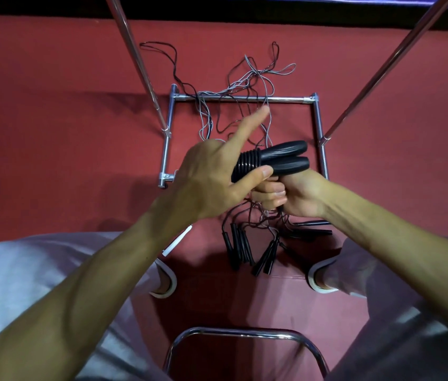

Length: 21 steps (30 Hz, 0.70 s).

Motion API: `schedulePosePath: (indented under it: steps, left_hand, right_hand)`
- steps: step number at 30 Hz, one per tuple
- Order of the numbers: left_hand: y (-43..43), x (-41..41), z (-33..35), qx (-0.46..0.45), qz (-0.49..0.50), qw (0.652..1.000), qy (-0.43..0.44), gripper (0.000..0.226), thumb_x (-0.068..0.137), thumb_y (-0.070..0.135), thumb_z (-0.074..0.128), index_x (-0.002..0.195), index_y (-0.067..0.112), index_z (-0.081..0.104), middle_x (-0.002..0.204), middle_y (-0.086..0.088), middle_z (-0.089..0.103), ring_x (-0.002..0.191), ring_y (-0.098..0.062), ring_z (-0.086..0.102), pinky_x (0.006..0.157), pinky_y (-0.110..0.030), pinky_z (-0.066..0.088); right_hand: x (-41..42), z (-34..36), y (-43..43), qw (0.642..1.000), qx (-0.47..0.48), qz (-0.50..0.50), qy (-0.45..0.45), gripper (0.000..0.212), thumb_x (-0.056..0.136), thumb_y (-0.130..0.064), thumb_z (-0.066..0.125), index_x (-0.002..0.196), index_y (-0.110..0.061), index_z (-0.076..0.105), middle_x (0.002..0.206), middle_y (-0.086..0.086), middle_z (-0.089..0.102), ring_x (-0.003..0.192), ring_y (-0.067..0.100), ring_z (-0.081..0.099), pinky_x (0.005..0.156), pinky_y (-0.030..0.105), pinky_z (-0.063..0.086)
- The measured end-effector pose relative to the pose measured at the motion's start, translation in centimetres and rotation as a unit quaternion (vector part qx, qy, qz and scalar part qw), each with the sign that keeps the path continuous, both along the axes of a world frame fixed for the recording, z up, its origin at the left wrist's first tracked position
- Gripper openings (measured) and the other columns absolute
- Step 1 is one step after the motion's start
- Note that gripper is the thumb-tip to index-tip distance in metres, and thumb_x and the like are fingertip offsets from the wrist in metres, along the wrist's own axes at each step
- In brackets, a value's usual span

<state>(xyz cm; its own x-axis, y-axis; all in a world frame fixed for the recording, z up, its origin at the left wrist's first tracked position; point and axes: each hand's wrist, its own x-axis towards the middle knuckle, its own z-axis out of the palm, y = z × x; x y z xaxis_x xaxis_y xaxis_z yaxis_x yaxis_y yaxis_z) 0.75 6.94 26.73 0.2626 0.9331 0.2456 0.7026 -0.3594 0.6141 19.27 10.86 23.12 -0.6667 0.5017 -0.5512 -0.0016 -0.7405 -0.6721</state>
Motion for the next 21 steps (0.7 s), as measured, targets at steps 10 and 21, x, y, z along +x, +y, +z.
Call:
schedulePosePath:
  steps: [10,21]
  left_hand:
    - [0.6,0.2,-0.5,-0.023,0.045,0.993,-0.106,0.026,0.094,0.039,0.063,0.091,0.016,0.075,0.061,-0.002,0.057,0.058,-0.024,0.055,0.056,-0.041,0.046]
    - [2.6,-0.7,0.7,-0.265,0.282,0.831,-0.400,0.033,0.093,0.027,0.068,0.069,0.005,0.061,0.053,-0.012,0.048,0.032,-0.016,0.041,0.036,-0.015,0.024]
  right_hand:
    - [0.4,1.0,1.2,0.967,0.157,0.077,-0.185,0.048,0.108,-0.024,0.030,0.066,-0.012,0.048,0.048,0.004,0.045,0.043,0.016,0.036,0.043,0.025,0.027]
    - [2.5,0.6,1.2,0.662,0.680,-0.116,-0.294,0.010,0.087,-0.015,0.081,0.092,-0.007,0.077,0.078,0.002,0.073,0.065,0.014,0.066,0.065,0.029,0.054]
